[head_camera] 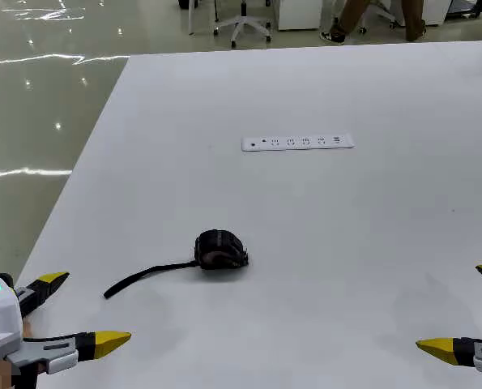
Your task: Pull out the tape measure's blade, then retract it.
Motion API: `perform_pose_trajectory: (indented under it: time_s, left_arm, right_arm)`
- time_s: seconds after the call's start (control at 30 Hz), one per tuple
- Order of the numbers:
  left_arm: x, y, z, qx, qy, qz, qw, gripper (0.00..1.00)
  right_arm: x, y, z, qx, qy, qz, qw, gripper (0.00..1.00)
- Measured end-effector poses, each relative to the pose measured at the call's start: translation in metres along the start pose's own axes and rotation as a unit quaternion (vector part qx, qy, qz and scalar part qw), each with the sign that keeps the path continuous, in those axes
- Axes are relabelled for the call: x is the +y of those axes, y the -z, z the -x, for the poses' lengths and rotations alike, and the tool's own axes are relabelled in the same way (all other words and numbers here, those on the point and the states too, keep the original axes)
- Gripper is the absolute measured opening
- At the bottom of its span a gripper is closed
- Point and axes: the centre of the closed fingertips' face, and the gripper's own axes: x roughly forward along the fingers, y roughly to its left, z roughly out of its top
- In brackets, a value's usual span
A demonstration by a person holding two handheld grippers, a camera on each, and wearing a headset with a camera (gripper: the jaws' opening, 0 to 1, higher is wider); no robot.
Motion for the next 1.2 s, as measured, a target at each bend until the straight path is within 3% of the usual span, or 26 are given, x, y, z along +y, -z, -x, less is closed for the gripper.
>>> perform_pose_trajectory:
  time_s: [0.27,0.47,0.8,0.9,0.93,1.0,1.1,1.2]
  left_arm:
    - [0.001,-0.004,-0.002,-0.002,-0.002,0.004,1.0000,0.99]
    - [0.007,-0.008,-0.003,-0.008,-0.020,0.012,0.9997,0.99]
    - [0.004,-0.009,-0.005,-0.005,-0.011,0.005,0.9999,0.98]
    - [0.000,-0.009,-0.012,0.008,0.005,-0.010,0.9999,0.97]
    - [0.000,-0.009,-0.018,0.021,0.013,-0.034,0.9991,0.96]
    - [-0.002,-0.012,-0.035,0.051,0.031,-0.074,0.9955,0.92]
    - [-0.010,-0.026,-0.064,0.068,0.065,-0.129,0.9871,0.88]
    - [-0.017,-0.040,-0.107,0.108,0.115,-0.199,0.9672,0.78]
  right_arm:
    - [0.002,0.007,0.003,0.009,-0.001,0.001,1.0000,1.00]
    - [0.000,0.011,0.006,0.011,0.004,-0.002,0.9999,1.00]
    - [0.000,0.012,0.006,0.012,0.005,-0.003,0.9999,1.00]
    - [-0.001,0.007,0.002,0.009,0.001,-0.002,1.0000,1.00]
    - [0.000,0.003,-0.002,0.007,-0.003,-0.002,1.0000,1.00]
    - [0.004,-0.004,-0.013,0.010,-0.020,0.017,0.9996,1.00]
    - [0.011,-0.017,-0.031,0.011,-0.044,0.034,0.9984,1.00]
    - [0.021,-0.040,-0.060,0.008,-0.077,0.072,0.9944,0.98]
